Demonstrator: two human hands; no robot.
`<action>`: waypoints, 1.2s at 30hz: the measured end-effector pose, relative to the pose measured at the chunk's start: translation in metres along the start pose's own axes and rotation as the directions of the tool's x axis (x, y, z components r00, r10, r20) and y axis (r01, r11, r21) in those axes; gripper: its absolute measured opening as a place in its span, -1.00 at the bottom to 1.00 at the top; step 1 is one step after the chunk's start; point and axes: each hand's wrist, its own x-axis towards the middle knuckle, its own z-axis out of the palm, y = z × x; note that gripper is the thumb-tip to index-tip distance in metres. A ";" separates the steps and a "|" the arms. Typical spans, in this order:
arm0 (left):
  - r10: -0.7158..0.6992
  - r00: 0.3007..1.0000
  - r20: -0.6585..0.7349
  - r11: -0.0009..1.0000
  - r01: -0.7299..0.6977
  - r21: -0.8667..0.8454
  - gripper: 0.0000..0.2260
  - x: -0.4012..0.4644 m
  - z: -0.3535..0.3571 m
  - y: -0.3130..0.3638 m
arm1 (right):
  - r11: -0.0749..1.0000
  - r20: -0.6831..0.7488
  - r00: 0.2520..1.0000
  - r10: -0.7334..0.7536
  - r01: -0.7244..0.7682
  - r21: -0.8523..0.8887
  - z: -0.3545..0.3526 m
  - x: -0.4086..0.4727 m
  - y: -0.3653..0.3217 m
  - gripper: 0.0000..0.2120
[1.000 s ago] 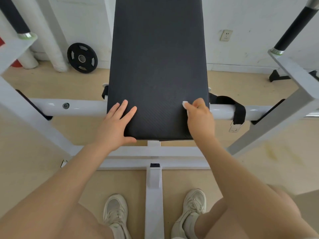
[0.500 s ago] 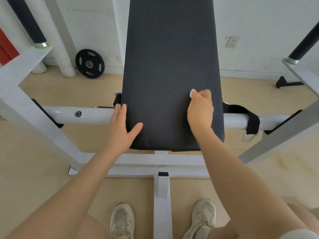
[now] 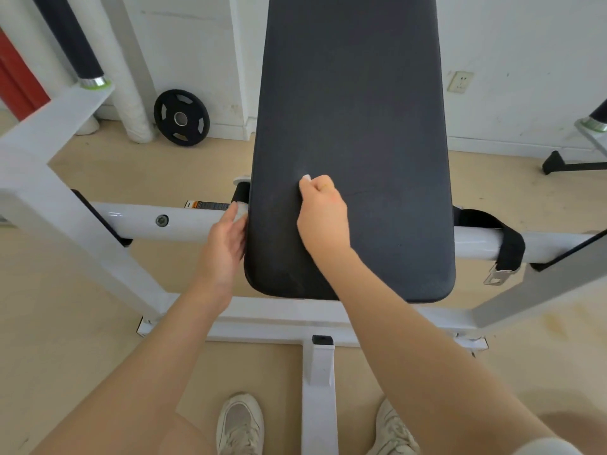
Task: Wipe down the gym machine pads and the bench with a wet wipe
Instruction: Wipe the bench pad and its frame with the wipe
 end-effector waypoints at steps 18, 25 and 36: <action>-0.011 0.999 -0.042 1.000 0.010 -0.019 -0.70 -0.022 -0.012 -0.011 | 0.887 -0.137 0.966 0.220 -0.140 0.441 -0.034 0.016 0.026 -0.82; -0.013 0.999 -0.039 0.992 0.018 0.128 -0.68 0.009 -0.004 0.007 | 0.755 -0.080 0.884 0.461 -0.343 0.559 -0.042 0.070 0.035 -0.86; 0.033 0.999 0.023 0.989 -0.036 0.143 -0.71 0.017 -0.012 0.001 | 0.987 -0.119 0.980 -0.158 0.161 0.013 0.003 0.061 -0.005 -0.69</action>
